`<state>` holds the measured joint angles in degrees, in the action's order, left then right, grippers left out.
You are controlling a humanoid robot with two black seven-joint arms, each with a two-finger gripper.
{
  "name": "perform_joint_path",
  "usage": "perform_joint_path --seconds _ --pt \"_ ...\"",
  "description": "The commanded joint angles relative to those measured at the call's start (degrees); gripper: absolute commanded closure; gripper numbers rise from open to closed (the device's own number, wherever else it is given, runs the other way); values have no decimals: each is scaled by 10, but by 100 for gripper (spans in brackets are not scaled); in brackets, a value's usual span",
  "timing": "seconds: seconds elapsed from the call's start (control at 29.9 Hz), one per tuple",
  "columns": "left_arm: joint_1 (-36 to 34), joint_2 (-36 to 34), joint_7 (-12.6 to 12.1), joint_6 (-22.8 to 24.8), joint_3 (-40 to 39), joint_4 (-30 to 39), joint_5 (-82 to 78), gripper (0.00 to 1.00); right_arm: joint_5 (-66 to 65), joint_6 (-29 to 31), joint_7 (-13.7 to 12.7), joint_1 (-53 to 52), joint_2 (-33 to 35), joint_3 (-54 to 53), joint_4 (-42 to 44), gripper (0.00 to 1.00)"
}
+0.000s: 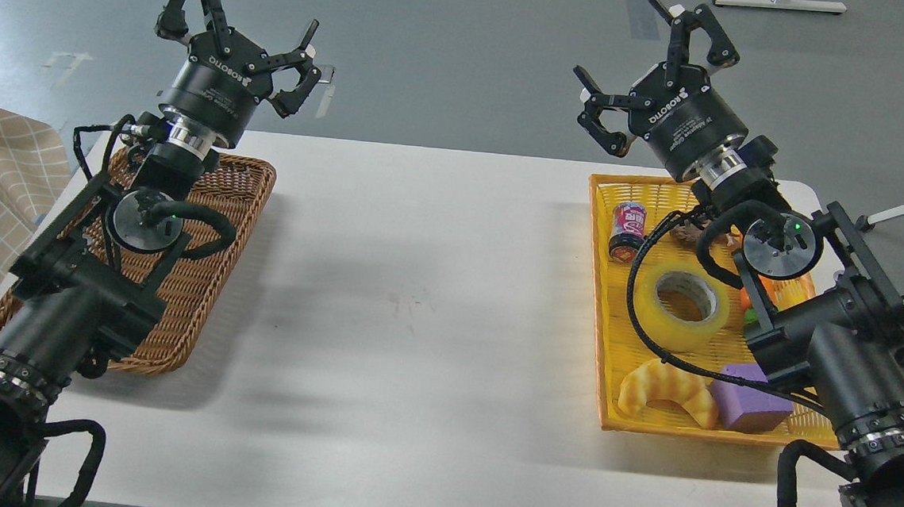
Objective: Place and transfer tape with both arms
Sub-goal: 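Swing the right gripper out and lower it toward the yellow tape roll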
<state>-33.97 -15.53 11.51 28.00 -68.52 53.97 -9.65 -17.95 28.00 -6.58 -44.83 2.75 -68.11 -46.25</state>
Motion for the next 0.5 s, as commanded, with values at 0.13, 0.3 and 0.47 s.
perform_joint_path --seconds 0.13,0.3,0.47 --pt "-3 0 0 0 1 1 0 2 -2 0 -3 -39 68 166 -2 0" --pt "-2 0 0 0 1 1 0 2 -47 0 -3 -80 108 235 -2 0" --pt "-2 0 0 0 1 1 -1 2 -122 0 -3 -105 134 259 -17 0"
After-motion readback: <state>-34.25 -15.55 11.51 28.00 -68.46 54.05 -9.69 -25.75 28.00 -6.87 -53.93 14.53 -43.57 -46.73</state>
